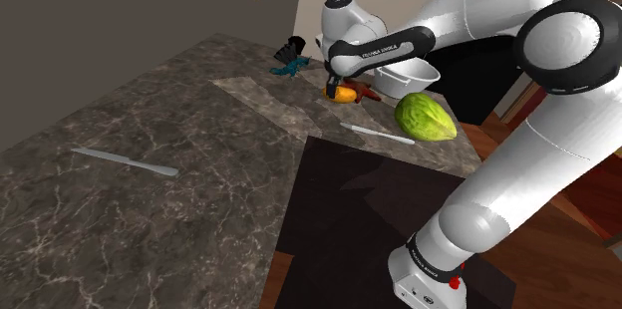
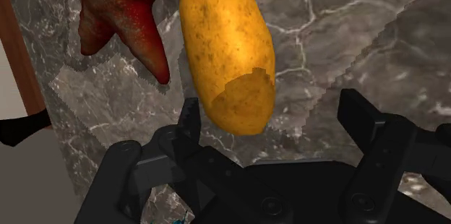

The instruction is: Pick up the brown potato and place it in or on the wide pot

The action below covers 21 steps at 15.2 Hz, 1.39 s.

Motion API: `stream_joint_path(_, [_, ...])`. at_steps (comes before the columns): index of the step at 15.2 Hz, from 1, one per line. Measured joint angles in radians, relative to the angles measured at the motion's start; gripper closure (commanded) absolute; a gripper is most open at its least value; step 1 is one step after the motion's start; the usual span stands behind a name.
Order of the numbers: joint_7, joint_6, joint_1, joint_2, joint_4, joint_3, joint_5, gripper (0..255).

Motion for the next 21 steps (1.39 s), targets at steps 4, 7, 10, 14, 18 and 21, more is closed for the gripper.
stream_joint_path(4, [0.011,0.054,-0.005,0.089,0.052,-0.005,-0.064,0])
stream_joint_path(7, [0.015,0.082,-0.013,0.118,0.057,-0.014,-0.079,0])
stream_joint_path(10, [0.020,0.110,-0.021,0.146,0.061,-0.022,-0.091,0])
stream_joint_path(14, [0.024,0.121,-0.024,0.152,0.057,-0.024,-0.096,0])
stream_joint_path(18, [0.024,0.121,-0.024,0.152,0.057,-0.025,-0.097,255])
stream_joint_path(21, [0.024,0.122,-0.023,0.152,0.058,-0.024,-0.097,255])
